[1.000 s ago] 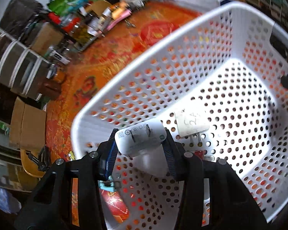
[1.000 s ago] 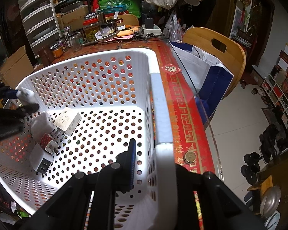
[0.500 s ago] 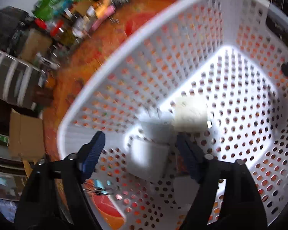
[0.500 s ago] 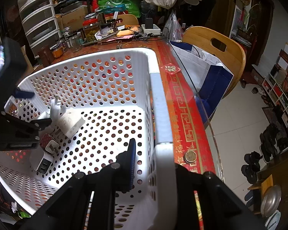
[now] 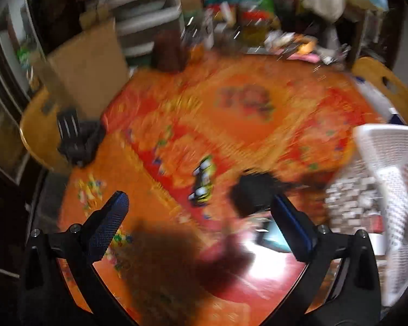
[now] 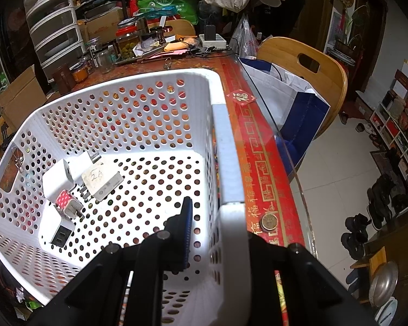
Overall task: Organize rigid objects
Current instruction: 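Grasp the yellow toy car with the left tool, then carry the yellow toy car into the basket and release it with the left tool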
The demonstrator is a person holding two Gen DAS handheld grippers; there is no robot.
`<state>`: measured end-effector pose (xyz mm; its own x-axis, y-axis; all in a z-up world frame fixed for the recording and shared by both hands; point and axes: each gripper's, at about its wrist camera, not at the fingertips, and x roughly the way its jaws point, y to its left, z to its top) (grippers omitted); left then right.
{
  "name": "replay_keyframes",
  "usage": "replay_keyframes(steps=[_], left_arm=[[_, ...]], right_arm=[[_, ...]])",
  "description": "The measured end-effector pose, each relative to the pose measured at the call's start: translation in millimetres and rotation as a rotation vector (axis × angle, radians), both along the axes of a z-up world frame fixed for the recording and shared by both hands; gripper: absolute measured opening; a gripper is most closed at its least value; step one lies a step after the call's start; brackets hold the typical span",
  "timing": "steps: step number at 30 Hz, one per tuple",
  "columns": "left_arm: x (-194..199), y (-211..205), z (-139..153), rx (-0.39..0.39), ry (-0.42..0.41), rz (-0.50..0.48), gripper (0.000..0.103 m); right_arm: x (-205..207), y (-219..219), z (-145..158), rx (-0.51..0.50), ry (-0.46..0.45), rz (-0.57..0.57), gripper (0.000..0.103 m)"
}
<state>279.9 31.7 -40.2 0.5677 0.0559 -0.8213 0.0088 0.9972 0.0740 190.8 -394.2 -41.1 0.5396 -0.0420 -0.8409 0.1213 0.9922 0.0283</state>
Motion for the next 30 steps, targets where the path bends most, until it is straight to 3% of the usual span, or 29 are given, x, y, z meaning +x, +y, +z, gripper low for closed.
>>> replay_keyframes(steps=[3, 6, 8, 13, 15, 19, 23, 28, 30], left_arm=[[15.5, 16.8, -28.8, -0.044, 0.020, 0.023, 0.101], [28.6, 27.3, -47.3, -0.051, 0.009, 0.050, 0.089], [41.0, 28.5, -59.8, -0.072, 0.032, 0.037, 0.071], [59.2, 22.5, -87.7, -0.071, 0.051, 0.024, 0.069], [63.6, 19.3, -93.8, -0.065, 0.056, 0.013, 0.063], [59.9, 13.5, -91.6, -0.045, 0.036, 0.022, 0.022], [47.3, 18.8, -83.3, -0.027, -0.024, 0.065, 0.022], [28.0, 25.6, -59.8, 0.106, -0.205, 0.196, 0.022], [25.2, 26.3, -56.2, 0.148, -0.234, 0.234, 0.022]], right_arm=[[0.2, 0.2, 0.1, -0.001, 0.001, -0.001, 0.016], [0.1, 0.4, -0.2, -0.003, 0.006, -0.006, 0.016], [0.1, 0.9, -0.3, -0.010, 0.009, -0.009, 0.016], [1.3, 1.7, -0.5, -0.028, 0.019, -0.009, 0.016], [1.1, 1.7, -0.5, -0.030, 0.017, -0.010, 0.016], [1.2, 2.3, -0.2, -0.035, 0.018, -0.011, 0.016], [1.0, 2.4, -0.1, -0.035, 0.019, -0.011, 0.016], [1.2, 2.4, 0.0, -0.034, 0.019, -0.011, 0.016], [1.4, 2.3, 0.4, -0.036, 0.021, -0.012, 0.016]])
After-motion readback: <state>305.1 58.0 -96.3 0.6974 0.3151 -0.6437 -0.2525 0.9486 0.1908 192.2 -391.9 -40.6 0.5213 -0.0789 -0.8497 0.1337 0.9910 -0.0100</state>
